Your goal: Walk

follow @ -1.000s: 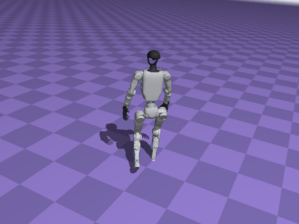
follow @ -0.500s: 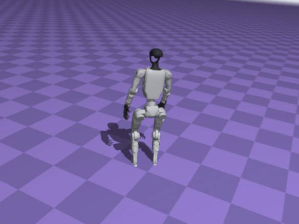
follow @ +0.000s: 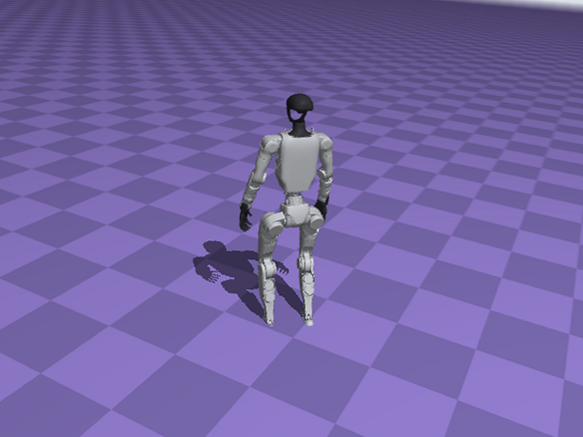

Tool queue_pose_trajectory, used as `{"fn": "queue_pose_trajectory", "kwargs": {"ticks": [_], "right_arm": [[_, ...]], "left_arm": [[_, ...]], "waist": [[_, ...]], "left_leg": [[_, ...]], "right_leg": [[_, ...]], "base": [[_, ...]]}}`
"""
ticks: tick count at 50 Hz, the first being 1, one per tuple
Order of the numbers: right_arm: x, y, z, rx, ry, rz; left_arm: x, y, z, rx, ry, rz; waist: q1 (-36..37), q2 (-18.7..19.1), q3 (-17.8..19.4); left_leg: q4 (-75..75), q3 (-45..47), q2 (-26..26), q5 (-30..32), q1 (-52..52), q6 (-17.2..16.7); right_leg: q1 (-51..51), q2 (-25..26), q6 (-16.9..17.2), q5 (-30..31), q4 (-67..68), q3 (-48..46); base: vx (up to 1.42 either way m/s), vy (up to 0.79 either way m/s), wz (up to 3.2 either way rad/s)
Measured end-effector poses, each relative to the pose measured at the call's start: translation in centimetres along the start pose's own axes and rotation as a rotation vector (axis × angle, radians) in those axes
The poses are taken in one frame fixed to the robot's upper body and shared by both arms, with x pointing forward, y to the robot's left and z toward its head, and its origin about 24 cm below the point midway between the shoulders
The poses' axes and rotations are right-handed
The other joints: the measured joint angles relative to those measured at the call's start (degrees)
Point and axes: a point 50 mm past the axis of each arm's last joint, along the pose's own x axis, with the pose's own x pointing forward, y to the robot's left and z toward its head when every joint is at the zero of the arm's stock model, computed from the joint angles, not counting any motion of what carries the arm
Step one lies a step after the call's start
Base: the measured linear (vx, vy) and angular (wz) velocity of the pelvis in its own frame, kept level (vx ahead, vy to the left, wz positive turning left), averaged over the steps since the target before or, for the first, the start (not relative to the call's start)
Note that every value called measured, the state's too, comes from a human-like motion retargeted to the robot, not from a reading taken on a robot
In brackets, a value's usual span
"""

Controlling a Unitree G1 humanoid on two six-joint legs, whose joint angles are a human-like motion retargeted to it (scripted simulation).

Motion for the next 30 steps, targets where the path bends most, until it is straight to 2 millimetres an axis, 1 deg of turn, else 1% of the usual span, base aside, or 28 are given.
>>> {"fn": "queue_pose_trajectory", "kwargs": {"ticks": [14,21,25,27,30], "right_arm": [[-0.2,1.1,-2.4,0.002,0.059,0.018],[-0.2,1.7,-3.0,-0.026,0.079,0.044],[-0.1,1.9,-2.5,-0.053,0.063,0.055],[0.0,1.8,-1.6,-0.07,0.039,0.054],[0.2,1.4,0.5,-0.1,-0.019,0.045]], "left_arm": [[0.1,-0.6,0.7,0.072,-0.034,-0.028],[0.1,-0.7,1.5,0.102,-0.058,-0.04],[0.2,-0.7,2.1,0.114,-0.076,-0.044],[0.2,-0.8,2.4,0.118,-0.085,-0.045],[0.2,-0.8,2.8,0.119,-0.101,-0.047]], "waist": [[0.1,0.3,0.3],[0.9,0.2,0.3],[1.7,0.1,0.1],[2.1,0.1,0.0],[2.8,0.0,-0.2]], "left_leg": [[0.1,-2.3,0.1,-1.6,2.2,-0.2],[0.2,-3.8,-0.1,-1.9,2.5,-0.4],[0.4,-4.8,-0.4,-2.1,2.4,-0.4],[0.6,-5.3,-0.5,-2.2,2.2,-0.4],[0.9,-6.2,-0.8,-2.3,1.8,-0.5]], "right_leg": [[4.7,0.6,-0.5,1.3,-2.0,-2.7],[6.4,0.7,-0.9,1.9,-3.0,-4.4],[7.3,0.8,-1.1,2.3,-3.7,-5.4],[7.7,0.8,-1.1,2.5,-4.0,-6.0],[8.2,0.9,-1.3,2.8,-4.5,-6.9]], "base": [[0.04,0.03,0.25],[0.02,0.03,0.3],[0.02,0.03,0.34],[0.01,0.03,0.36],[0.01,0.04,0.39]]}}
